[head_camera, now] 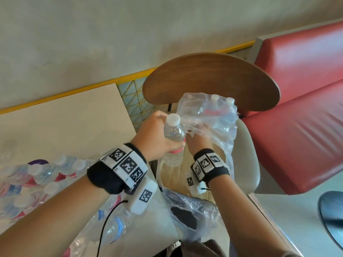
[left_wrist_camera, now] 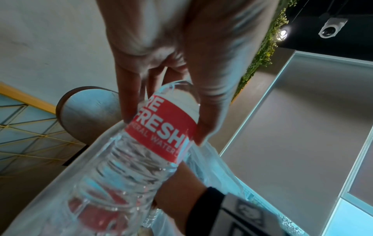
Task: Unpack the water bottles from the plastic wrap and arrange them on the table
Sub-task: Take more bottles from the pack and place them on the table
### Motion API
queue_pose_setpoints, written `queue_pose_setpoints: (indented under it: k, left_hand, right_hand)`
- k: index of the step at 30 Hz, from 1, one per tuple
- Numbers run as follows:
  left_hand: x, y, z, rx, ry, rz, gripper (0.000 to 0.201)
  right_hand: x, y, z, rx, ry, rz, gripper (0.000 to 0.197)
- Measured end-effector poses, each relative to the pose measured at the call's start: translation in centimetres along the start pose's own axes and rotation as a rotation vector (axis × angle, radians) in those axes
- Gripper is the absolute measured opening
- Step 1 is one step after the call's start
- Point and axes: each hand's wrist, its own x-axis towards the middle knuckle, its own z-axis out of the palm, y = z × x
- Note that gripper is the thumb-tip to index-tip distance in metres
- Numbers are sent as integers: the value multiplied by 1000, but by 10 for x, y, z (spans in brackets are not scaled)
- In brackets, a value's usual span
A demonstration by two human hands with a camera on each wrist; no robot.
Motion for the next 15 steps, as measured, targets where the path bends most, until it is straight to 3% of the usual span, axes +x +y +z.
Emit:
queue_pose_setpoints:
  k: [2,5,9,12,15]
  left_hand:
    - [3,0,2,14,0,-18,46]
    - [1,0,-3,9,24,-47,57]
    - [-16,5,-20,-85,93,21,63]
    - [-34,6,-38,-149,70,57,44]
    - [-53,-1,-59,-183,53,46,33]
  right_hand:
    - [-1,4,1,117,109,-9,30]
    - [-23,5,-12,213,46,-4,32]
    - [-52,5,-32,242,44,-16,22]
    - [-75,-1,-51,174,107,-131,17]
    - [-96,-13,-68,139,74,-241,13]
